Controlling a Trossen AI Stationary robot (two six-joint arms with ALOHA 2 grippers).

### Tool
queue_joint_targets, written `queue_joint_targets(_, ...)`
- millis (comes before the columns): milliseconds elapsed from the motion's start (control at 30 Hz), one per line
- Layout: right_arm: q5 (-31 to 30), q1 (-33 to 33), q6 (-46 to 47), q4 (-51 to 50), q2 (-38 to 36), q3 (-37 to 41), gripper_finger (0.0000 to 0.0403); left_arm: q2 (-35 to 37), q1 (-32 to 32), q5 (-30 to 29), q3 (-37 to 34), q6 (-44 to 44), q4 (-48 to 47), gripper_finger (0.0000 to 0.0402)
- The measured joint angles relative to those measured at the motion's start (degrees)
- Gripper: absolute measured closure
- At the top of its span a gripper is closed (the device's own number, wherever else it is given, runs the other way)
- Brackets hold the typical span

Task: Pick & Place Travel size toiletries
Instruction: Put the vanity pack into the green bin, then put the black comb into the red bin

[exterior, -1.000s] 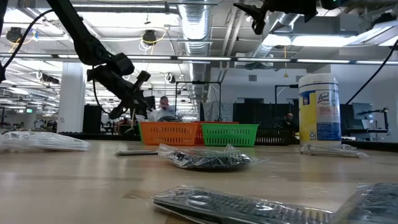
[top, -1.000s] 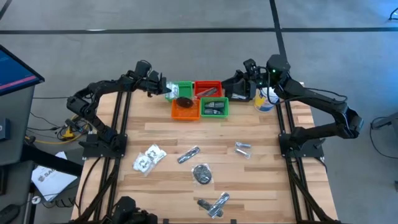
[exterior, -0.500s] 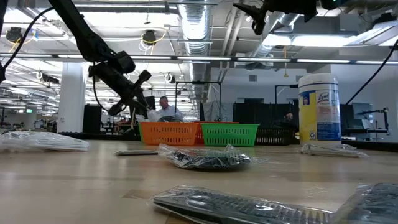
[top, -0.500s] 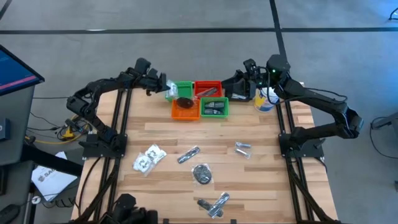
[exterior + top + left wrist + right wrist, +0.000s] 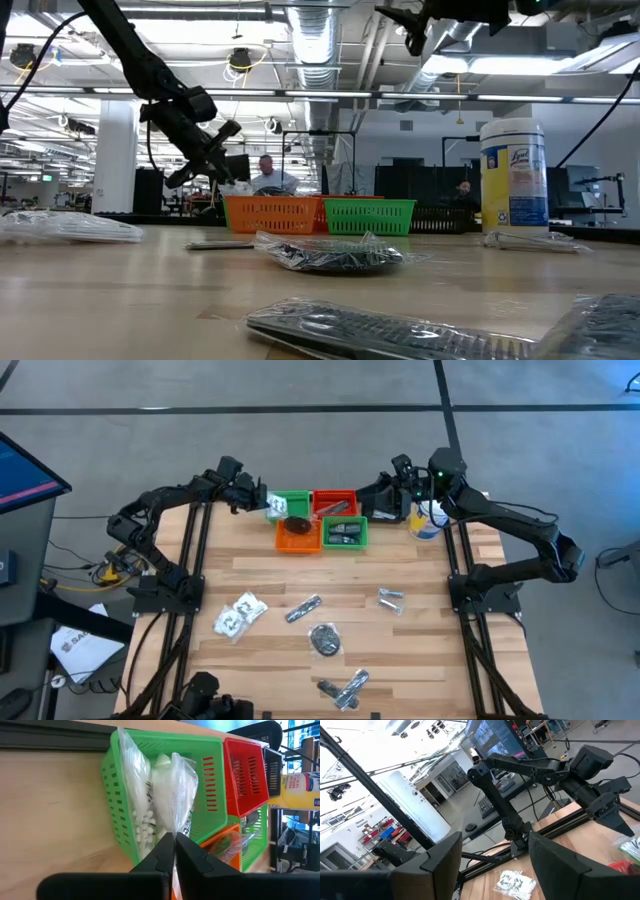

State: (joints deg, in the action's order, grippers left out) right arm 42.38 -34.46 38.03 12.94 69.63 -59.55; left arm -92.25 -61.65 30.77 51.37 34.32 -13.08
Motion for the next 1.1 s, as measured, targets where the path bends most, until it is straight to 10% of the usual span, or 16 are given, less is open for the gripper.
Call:
queue_joint_targets(433, -0.1, 0.0, 0.5, 0.0, 0.0, 0.0, 0.0182, 1.8, -0.2, -3.5, 0.0, -0.7, 0.1, 0.0273)
queue_joint_targets(1100, -3.0, 2.1, 0.0, 0.1, 0.0, 0.0, 0.0182, 20.6, 2.7, -4.3, 0.1, 2.6, 4.0, 0.0316)
